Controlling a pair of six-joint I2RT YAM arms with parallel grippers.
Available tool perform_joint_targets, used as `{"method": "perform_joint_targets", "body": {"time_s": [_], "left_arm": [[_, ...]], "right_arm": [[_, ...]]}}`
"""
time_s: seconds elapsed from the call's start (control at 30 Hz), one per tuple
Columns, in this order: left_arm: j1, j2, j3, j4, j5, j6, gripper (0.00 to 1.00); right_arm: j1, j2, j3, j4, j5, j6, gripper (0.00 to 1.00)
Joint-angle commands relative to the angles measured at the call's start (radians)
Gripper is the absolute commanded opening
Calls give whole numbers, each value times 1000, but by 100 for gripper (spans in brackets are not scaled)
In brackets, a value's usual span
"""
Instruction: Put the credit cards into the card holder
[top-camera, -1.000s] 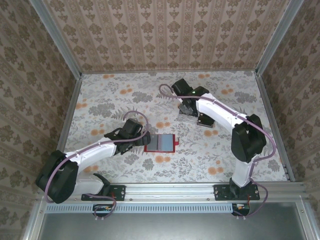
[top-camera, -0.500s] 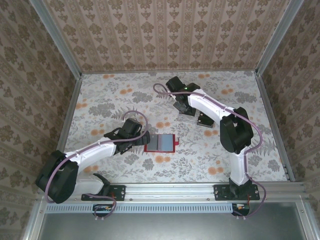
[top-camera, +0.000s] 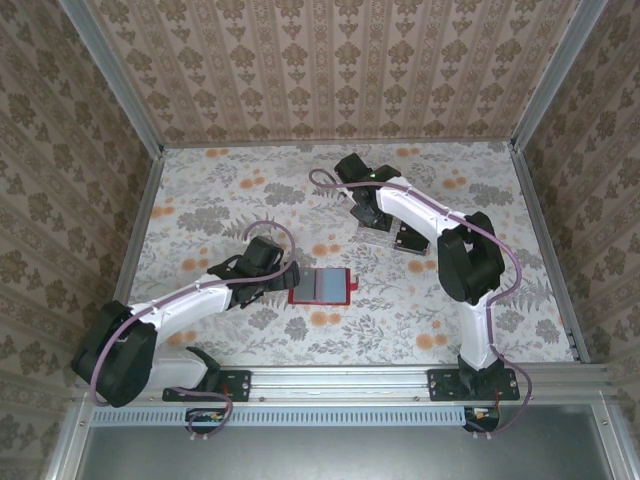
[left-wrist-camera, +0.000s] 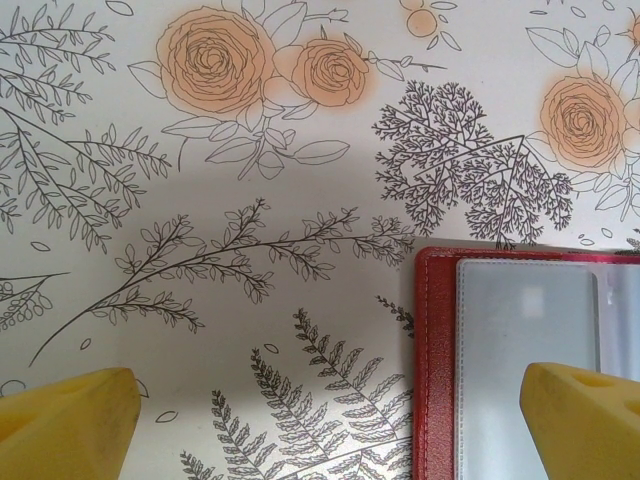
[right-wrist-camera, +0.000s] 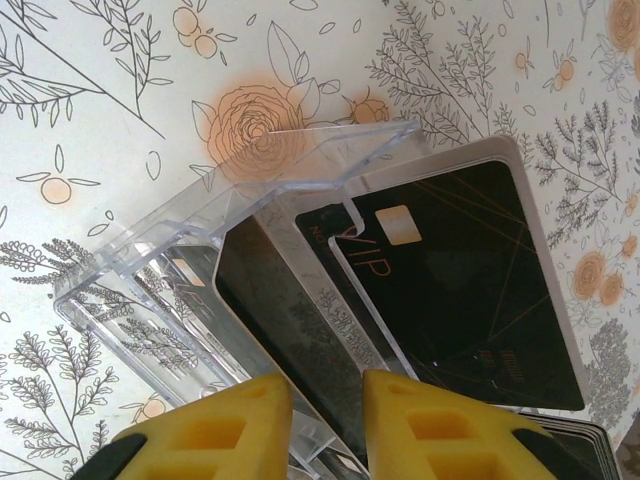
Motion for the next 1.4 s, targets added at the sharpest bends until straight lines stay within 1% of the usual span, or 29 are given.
{"method": "perform_joint_targets", "body": {"time_s": [0.0, 0.33, 0.5, 0.73, 0.87, 1.1, 1.23, 1.37], "left_arm": [[9, -2, 2, -12, 6, 10, 100], [9, 3, 1, -6, 11, 11, 100], [9, 1, -1, -3, 12, 9, 100], [9, 1, 2, -2, 14, 10, 100], [9, 3, 2, 0, 13, 11, 100], [9, 7, 3, 3, 14, 12, 100], [9, 7, 5, 1, 13, 13, 100], [9, 2, 12, -4, 5, 13, 100]], "right_arm": [[-4, 12, 14, -35, 3, -14, 24], [-3, -13, -3, -28, -8, -33, 18], [6, -28, -29, -7, -7, -64, 13], [30, -78, -75, 65, 16, -111, 6], [52, -117, -95, 121, 59, -152, 1], [77, -164, -90, 180, 138, -196, 0], [93, -193, -70, 170, 143, -192, 0], [121, -236, -47, 149, 127, -142, 0]]}}
